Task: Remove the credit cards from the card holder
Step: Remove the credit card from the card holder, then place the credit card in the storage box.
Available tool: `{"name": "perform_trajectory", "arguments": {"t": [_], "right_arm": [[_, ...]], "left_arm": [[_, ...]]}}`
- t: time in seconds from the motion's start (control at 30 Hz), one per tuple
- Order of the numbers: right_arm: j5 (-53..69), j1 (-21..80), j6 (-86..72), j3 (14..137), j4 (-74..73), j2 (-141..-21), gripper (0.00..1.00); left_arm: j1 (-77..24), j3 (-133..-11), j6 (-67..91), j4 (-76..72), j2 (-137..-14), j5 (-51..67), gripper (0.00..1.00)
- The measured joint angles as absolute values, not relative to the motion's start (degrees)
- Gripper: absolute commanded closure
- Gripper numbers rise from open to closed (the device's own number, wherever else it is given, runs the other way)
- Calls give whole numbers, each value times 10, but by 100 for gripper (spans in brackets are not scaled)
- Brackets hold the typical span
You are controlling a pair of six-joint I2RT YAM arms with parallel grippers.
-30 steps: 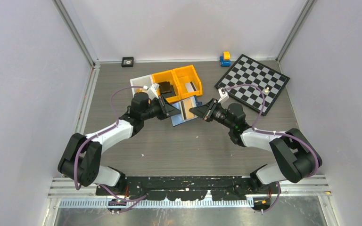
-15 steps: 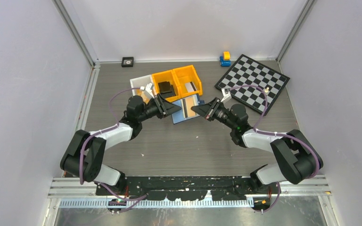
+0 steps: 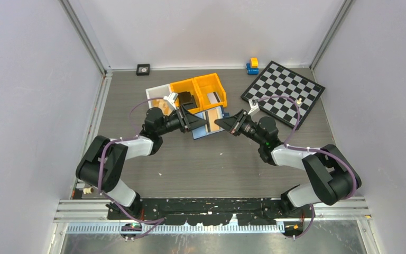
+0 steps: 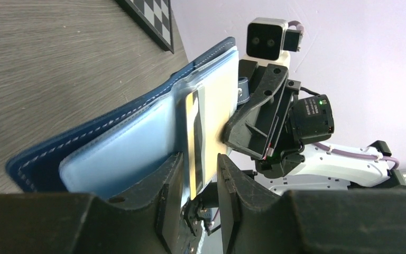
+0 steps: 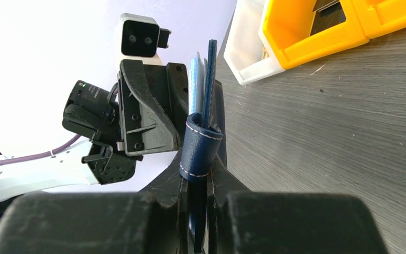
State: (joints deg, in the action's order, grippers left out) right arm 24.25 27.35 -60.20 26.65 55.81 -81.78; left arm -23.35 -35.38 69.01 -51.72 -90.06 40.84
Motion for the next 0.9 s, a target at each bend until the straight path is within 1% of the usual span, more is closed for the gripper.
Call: {"name": "perform_trajectory", "arguments": {"t": [0.07, 0.13, 0.27, 0.3, 0.37, 0.47, 0.53, 0.73, 0.83, 0.9], "right_arm": [[245, 274, -604, 267, 561, -818, 99], [247, 273, -605, 267, 565, -818, 100], [248, 271, -610, 267, 574, -818, 100], [248, 271, -611, 267, 575, -818, 99], [247, 270, -615, 267, 576, -821, 96], [249, 267, -624, 266, 584, -830, 84], [255, 263, -637, 266, 594, -838, 81], [273, 238, -677, 256, 650, -863, 79], [269, 211, -689, 243, 663, -864, 80], [264, 196, -693, 235, 665, -864, 82]], "left_arm": [[-238, -359, 687, -516, -901, 412, 69], [-244, -368, 683, -514, -902, 416, 75], [-245, -373, 679, -507, -904, 415, 97], [-245, -373, 678, -504, -904, 414, 100], [-244, -373, 674, -501, -904, 414, 100], [-243, -373, 670, -496, -903, 411, 100], [-243, -373, 669, -488, -898, 408, 100], [-237, -371, 665, -470, -877, 397, 100], [-228, -369, 661, -459, -872, 392, 100], [-224, -368, 657, -451, -872, 389, 100]]}}
